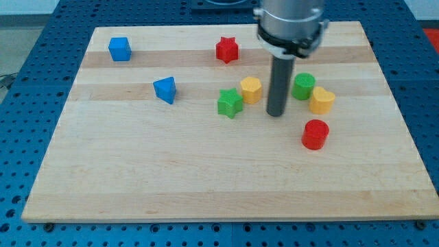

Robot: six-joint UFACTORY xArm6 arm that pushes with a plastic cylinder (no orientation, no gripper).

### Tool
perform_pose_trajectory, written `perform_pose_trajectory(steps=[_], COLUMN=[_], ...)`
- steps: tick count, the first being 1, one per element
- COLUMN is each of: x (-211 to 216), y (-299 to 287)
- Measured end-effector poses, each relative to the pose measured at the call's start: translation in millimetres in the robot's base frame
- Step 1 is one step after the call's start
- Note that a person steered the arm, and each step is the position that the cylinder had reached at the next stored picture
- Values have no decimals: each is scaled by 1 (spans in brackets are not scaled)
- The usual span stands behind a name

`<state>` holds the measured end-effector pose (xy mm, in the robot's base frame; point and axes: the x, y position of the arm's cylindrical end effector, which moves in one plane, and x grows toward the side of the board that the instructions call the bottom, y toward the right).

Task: Place the yellow heart and red circle in a diagonal line

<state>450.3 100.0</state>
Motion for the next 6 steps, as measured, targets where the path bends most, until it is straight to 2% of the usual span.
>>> perform_pose_trajectory(steps=[1, 2, 3, 4, 5, 6], x=[-16, -47, -55, 38, 80, 34], y=[68, 96, 98, 44, -15, -18])
